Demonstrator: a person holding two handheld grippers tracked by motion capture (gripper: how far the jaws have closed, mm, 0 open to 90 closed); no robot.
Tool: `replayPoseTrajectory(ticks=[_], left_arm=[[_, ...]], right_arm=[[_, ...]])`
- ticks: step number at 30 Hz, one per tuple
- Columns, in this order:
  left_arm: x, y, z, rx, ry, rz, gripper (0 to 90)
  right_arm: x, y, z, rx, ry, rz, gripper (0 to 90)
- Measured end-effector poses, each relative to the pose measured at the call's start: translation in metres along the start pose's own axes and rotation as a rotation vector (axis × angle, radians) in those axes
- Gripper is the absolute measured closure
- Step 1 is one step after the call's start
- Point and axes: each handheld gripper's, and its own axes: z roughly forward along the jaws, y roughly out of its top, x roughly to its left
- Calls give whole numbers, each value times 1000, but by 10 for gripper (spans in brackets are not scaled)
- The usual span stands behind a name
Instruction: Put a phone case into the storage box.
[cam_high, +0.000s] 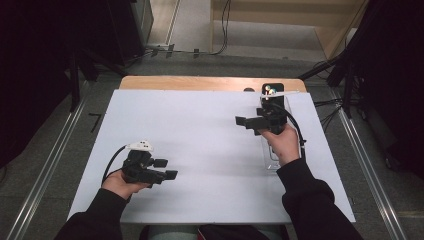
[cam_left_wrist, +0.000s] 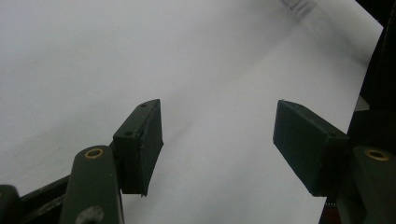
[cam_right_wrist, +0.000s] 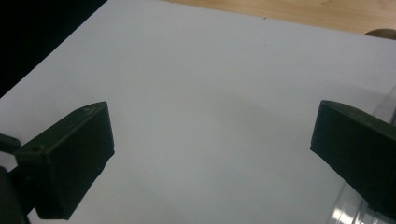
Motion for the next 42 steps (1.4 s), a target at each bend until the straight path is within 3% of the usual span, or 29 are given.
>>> replayPoseTrajectory(ticks=[4,9,19,21,36,38,42], left_arm=[[0,0,0,0,0,-1,334],[0,0,-2,-3,3,1,334],[-1,0,-2,-2,0,6,334],[-1,0,-3,-5,-1,7,333],[-3,-5,-7,-19,-11,11,320],[-4,-5,-7,-19,-11,11,319],[-5,-7,-8,-17,-12,14,319]], right_arm=[[6,-7,-1,27,14,-30,0],[13,-18,-4,55,67,-55,0],[31,-41,-8,109,105,-143,0],[34,-46,-12,96,94,-159,63],[44,-75,-27,107,149,-197,66],[45,-78,-29,106,143,-206,147],[47,-84,-31,128,156,-209,168]])
